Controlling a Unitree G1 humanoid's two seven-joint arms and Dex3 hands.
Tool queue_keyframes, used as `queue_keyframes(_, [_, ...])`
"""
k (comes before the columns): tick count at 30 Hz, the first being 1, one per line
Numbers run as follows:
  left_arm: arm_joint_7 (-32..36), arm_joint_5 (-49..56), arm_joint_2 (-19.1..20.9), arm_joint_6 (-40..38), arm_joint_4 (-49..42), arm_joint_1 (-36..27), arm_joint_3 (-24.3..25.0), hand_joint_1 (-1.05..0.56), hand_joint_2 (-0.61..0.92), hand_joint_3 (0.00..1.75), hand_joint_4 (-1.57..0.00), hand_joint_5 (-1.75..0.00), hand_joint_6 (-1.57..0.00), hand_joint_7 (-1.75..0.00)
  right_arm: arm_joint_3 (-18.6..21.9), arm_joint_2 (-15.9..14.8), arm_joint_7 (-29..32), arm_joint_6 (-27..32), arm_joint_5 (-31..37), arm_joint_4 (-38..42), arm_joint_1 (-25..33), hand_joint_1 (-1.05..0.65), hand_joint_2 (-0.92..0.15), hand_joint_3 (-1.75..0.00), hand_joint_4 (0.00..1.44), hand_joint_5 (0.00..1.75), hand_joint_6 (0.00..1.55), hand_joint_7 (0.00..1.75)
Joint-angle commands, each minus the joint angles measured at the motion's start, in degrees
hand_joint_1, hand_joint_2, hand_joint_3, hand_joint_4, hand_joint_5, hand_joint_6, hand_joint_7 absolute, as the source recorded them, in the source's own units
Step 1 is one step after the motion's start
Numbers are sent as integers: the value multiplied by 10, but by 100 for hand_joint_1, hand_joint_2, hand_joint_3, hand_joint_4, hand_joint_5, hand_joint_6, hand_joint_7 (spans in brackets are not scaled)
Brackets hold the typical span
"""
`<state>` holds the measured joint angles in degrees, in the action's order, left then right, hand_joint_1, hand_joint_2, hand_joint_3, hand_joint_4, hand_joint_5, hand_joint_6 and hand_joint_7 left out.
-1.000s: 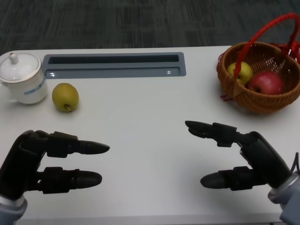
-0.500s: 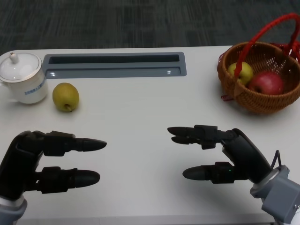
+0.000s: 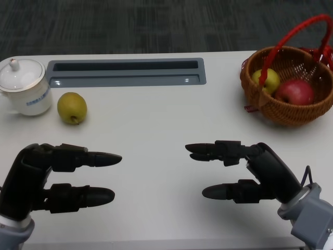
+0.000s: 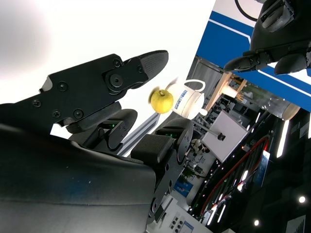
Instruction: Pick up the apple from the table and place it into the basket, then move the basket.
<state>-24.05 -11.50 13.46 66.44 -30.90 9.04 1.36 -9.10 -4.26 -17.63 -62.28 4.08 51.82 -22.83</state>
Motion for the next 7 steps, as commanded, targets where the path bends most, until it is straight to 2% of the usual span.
queue_keyframes(1, [-3, -5, 6, 6, 3, -2, 2, -50, 68, 0, -121, -1, -111, -1, 8, -9, -1, -13, -2, 0, -10, -42, -77, 0, 83, 0, 76, 0])
queue_keyframes(7, [-2, -3, 5, 4, 7, -3, 2, -50, 69, 0, -122, -1, -111, -1, 8, -12, -2, -18, -2, 1, -9, -41, -77, 0, 83, 0, 77, 0])
